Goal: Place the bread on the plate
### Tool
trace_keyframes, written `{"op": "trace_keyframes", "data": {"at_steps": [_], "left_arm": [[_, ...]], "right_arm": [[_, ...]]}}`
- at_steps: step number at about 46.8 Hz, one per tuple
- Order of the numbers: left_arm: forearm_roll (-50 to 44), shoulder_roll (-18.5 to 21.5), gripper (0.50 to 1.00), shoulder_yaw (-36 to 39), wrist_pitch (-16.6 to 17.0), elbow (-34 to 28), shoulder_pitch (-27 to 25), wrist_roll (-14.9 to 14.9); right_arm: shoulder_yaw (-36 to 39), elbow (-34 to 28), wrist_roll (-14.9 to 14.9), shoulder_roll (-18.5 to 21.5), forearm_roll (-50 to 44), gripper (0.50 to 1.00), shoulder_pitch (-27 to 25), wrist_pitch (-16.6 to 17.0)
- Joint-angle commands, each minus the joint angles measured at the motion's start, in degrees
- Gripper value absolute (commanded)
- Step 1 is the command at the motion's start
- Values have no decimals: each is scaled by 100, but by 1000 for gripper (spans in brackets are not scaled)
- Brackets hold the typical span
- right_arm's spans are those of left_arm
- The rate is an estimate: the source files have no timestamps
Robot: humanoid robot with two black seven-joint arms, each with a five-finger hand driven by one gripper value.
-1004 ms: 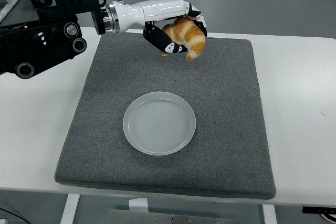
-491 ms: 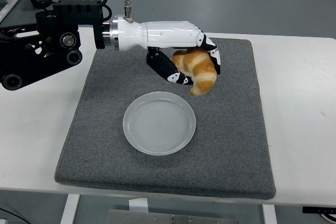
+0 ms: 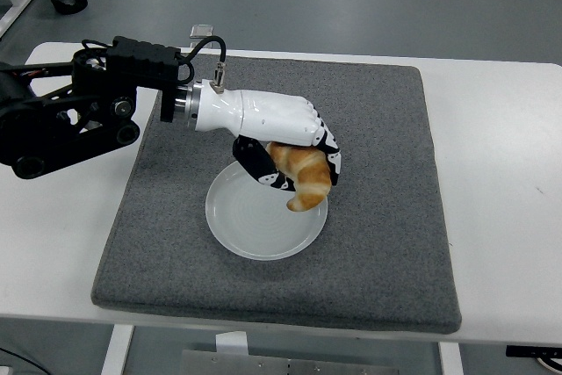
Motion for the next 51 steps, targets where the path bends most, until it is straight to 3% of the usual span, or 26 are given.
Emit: {"op": "trace_keyframes", "data": {"at_steps": [1, 31, 51], "left_arm": [[175, -33, 500, 2, 8, 102, 120, 1], [800, -472, 500, 11, 148, 972, 771, 1], [808, -472, 500, 54, 148, 1077, 929, 9]], "right_arm": [[3, 0, -1, 0, 0, 932, 0, 2], [3, 0, -1, 0, 0, 932, 0, 2], [3, 0, -1, 0, 0, 932, 0, 2]]}}
